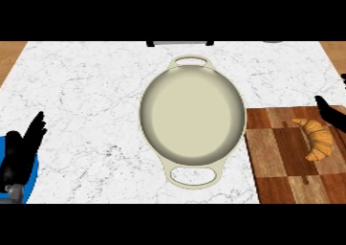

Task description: Pick the croissant from the cutting board and place it in the pot

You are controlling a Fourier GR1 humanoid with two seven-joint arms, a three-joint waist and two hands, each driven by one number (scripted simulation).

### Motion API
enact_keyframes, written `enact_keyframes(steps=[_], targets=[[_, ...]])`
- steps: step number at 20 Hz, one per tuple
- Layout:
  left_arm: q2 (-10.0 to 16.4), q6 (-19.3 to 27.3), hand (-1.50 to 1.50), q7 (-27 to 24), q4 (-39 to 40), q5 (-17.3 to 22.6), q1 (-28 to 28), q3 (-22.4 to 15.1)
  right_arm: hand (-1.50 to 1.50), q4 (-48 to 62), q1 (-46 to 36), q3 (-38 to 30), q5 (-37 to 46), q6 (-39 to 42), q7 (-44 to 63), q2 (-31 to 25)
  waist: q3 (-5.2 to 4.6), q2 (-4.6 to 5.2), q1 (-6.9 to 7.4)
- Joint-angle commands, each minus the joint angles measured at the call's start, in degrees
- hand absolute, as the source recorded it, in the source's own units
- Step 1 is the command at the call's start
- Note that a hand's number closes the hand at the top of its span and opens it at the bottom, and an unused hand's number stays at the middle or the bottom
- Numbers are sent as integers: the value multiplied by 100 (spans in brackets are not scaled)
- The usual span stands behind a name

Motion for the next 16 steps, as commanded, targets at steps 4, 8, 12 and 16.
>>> enact_keyframes(steps=[4,8,12,16], targets=[[303,250,0,1499,-368,-379,-546,-56,-150,-807,1162,432,1237,-1443,-83,656,-28,-55,73],[162,57,0,1083,-132,-348,-434,43,-150,-1588,1379,708,1886,-556,1682,-193,-47,-49,98],[53,238,0,1084,-180,-510,-342,-65,-150,-2043,1590,665,2344,339,3051,-1018,-61,-55,70],[191,-82,0,912,-150,-345,-306,94,-150,-2417,1354,615,1976,1733,4148,-1679,-59,-40,157]])
